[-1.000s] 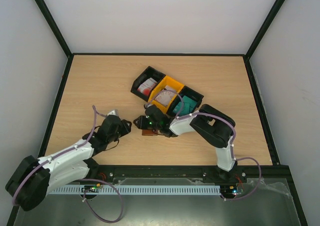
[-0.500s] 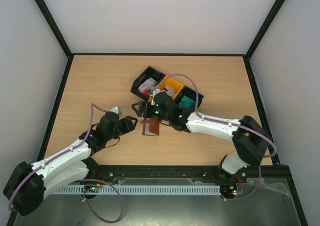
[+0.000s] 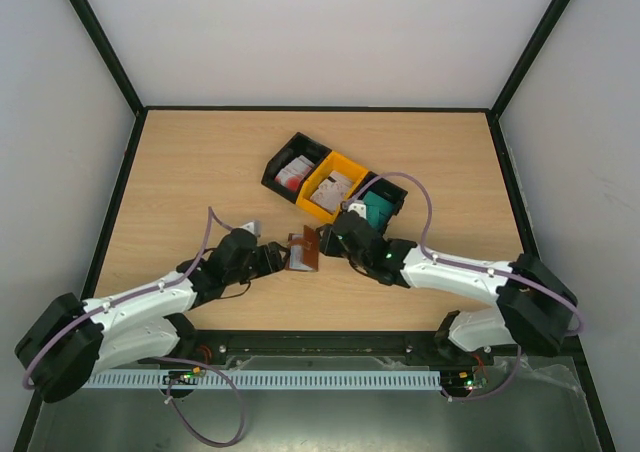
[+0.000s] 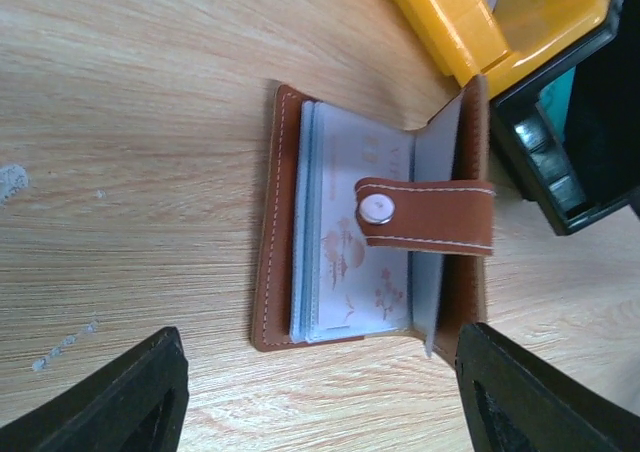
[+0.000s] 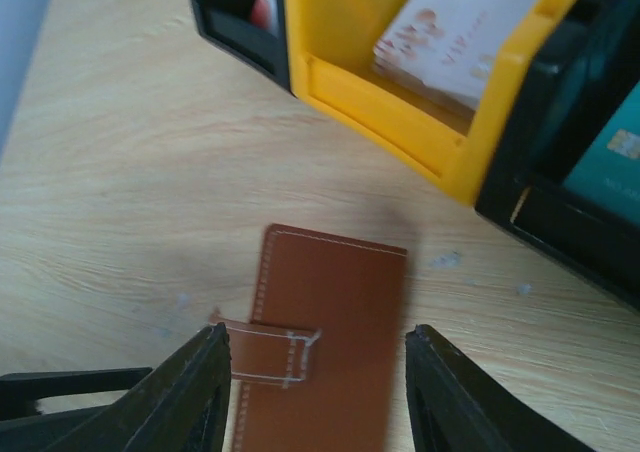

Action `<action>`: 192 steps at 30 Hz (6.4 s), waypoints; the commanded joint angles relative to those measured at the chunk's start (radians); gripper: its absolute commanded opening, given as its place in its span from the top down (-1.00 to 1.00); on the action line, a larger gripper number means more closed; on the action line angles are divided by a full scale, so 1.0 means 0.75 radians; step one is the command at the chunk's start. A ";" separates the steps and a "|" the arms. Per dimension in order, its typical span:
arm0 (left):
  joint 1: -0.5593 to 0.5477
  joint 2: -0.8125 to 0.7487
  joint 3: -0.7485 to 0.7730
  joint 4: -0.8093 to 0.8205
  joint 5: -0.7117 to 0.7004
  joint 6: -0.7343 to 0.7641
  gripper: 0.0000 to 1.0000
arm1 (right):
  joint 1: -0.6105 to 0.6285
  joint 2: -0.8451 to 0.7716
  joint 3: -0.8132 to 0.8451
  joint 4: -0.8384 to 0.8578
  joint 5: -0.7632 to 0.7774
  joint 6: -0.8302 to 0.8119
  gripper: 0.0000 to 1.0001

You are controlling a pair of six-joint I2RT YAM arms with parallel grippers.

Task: Put the credit cards into the card holder
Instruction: Close the card holder at the center of the board, then turn over the card holder at the center of the board, then close the card holder at the center of the board.

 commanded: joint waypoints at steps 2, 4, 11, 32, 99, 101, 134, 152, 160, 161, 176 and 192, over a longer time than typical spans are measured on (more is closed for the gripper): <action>-0.044 0.077 0.034 0.074 -0.040 0.000 -0.53 | 0.001 0.163 -0.007 -0.027 0.011 -0.013 0.06; -0.054 0.104 0.031 0.088 -0.042 0.007 -0.57 | 0.000 0.245 0.024 -0.004 -0.041 -0.049 0.10; -0.058 0.118 -0.028 0.161 -0.083 0.004 -0.76 | 0.002 0.469 0.109 -0.002 -0.129 -0.171 -0.02; -0.056 0.383 0.113 0.109 -0.260 0.076 -0.33 | 0.003 0.563 0.051 0.080 -0.207 -0.117 0.02; 0.096 -0.145 0.189 -0.340 -0.053 0.205 -0.52 | 0.229 0.049 0.252 -1.209 0.501 -0.043 0.94; 0.102 -0.154 0.192 -0.351 -0.054 0.205 -0.53 | 0.288 0.143 0.298 -1.259 0.546 -0.004 0.91; 0.230 -0.250 0.090 -0.316 0.128 0.091 -0.70 | 0.394 0.201 0.355 -0.619 0.420 0.018 -0.03; -0.206 0.208 0.028 -0.008 -0.070 -0.241 -0.61 | 0.243 0.316 0.247 -0.502 0.239 -0.290 0.18; -0.286 0.422 0.130 -0.106 -0.169 -0.219 -0.48 | 0.216 0.355 0.228 -0.517 0.353 -0.262 0.44; -0.298 0.445 0.145 -0.125 -0.188 -0.219 -0.45 | 0.210 0.355 0.225 -0.514 0.354 -0.262 0.48; -0.328 0.531 0.187 -0.203 -0.289 -0.242 -0.15 | 0.167 0.291 0.168 -0.437 0.236 -0.261 0.39; -0.327 0.547 0.146 -0.172 -0.296 -0.262 -0.04 | 0.143 0.323 0.141 -0.373 0.150 -0.253 0.25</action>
